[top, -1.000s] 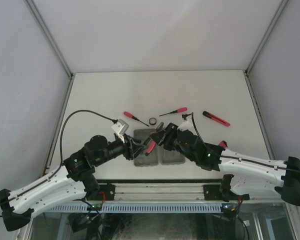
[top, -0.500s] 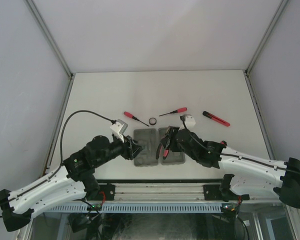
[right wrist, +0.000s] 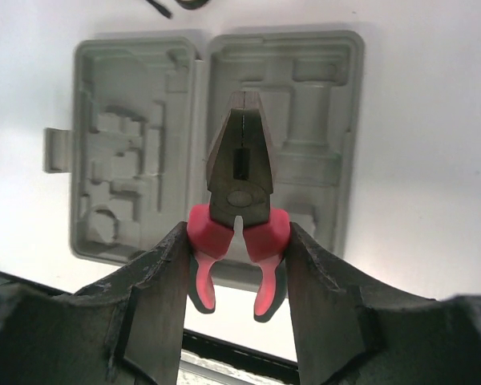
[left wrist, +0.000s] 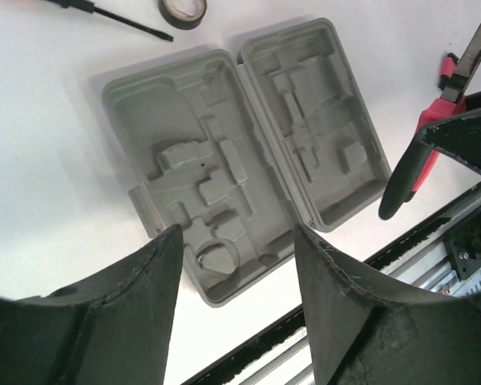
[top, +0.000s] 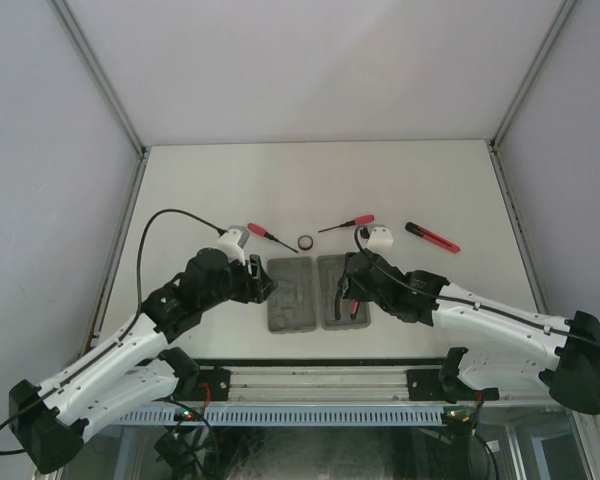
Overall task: Sort the tools into containers
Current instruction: Place the pliers in the storage box.
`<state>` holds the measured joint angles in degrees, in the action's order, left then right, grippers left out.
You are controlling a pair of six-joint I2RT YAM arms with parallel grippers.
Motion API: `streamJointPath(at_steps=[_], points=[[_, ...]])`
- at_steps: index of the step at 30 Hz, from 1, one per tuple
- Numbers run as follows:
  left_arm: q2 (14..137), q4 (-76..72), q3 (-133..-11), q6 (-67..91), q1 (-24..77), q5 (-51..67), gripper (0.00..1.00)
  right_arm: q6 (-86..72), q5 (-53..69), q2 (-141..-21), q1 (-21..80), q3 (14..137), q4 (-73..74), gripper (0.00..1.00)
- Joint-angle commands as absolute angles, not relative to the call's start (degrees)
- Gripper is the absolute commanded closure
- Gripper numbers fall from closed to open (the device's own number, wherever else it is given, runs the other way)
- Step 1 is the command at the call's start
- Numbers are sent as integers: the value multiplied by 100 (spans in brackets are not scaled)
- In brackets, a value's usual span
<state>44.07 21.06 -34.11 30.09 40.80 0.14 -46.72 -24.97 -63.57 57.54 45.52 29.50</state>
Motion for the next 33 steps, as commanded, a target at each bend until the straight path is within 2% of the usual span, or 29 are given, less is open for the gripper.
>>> streamJointPath(at_steps=[1,5,10,20,27,33], points=[[4438,2539,-3981,3092,3894,-186,37,-4405,-2340,-6614,5551,5056,3341,100],[4546,2848,-4110,3110,3817,-323,24,-4297,-2296,-7030,5512,5351,3628,100],[4767,3211,-4285,3170,3814,-550,13,-4296,-2329,-7266,5447,5412,3504,100],[4933,3997,-4690,3745,3814,-1831,9,-3937,-1892,-7615,5113,5475,3365,100],[5131,4425,-5050,3360,3814,-2060,6,-3629,-1777,-7862,4989,5541,3209,100],[4625,4159,-4935,3071,3814,-2185,3,-3531,-1731,-8094,4891,5592,3147,100]])
